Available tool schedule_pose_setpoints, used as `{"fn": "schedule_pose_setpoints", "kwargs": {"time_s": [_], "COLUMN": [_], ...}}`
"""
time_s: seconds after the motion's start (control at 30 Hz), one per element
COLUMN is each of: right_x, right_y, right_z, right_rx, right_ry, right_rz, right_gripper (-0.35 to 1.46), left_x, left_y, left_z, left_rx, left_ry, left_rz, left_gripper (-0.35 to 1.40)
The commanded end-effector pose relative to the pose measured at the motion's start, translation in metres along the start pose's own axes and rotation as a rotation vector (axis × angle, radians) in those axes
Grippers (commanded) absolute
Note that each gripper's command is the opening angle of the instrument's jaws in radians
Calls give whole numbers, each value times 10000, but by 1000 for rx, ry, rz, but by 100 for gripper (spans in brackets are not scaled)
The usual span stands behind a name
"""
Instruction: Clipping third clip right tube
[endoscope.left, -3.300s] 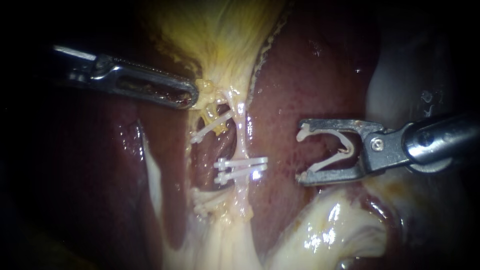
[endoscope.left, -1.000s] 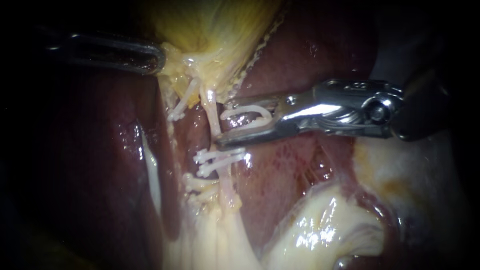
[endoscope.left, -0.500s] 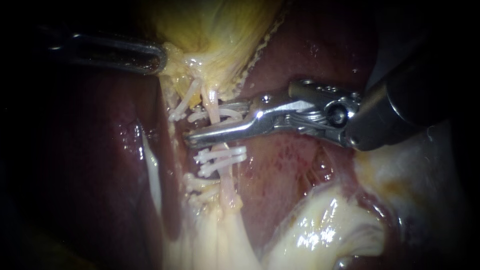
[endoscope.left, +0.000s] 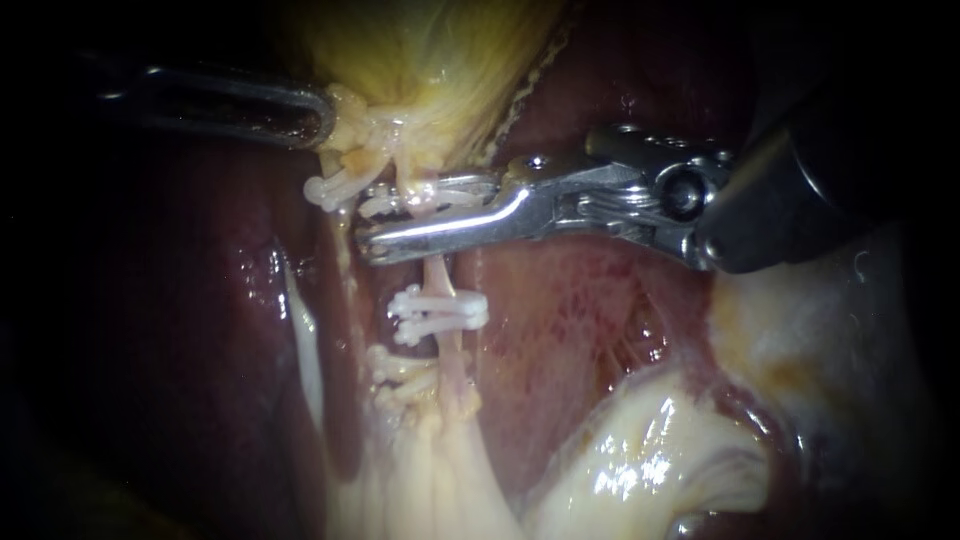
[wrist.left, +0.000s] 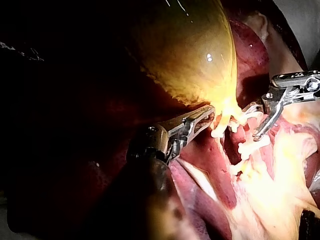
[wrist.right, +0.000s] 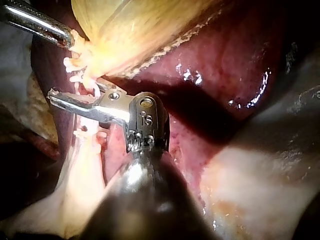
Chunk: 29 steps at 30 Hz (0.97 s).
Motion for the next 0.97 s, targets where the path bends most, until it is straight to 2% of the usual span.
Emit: {"fn": "schedule_pose_setpoints", "kwargs": {"time_s": [0.03, 0.07, 0.27, 0.47, 0.63, 0.97], "right_x": [-1, -1, -2, -2, -3, -4], "right_y": [-1, -1, -1, -1, 0, 2], "right_z": [-2, -3, -4, -5, -5, -5], "right_rx": [1, 1, 2, 7, 3, 6], "right_ry": [-2, -2, -3, -4, -28, -31], "right_rz": [-2, -2, 27, 45, 44, 50], "right_gripper": [9, -1, -35, -35, -35, -35], "left_x": [0, 0, 0, 0, 0, 0], "left_y": [0, 0, 0, 0, 0, 0], "left_z": [0, 0, 0, 0, 0, 0], "left_rx": [0, 0, 0, 0, 0, 0], "left_ry": [0, 0, 0, 0, 0, 0], "left_rz": [0, 0, 0, 0, 0, 0], "left_gripper": [-35, -35, -35, -35, -35, -35]}}
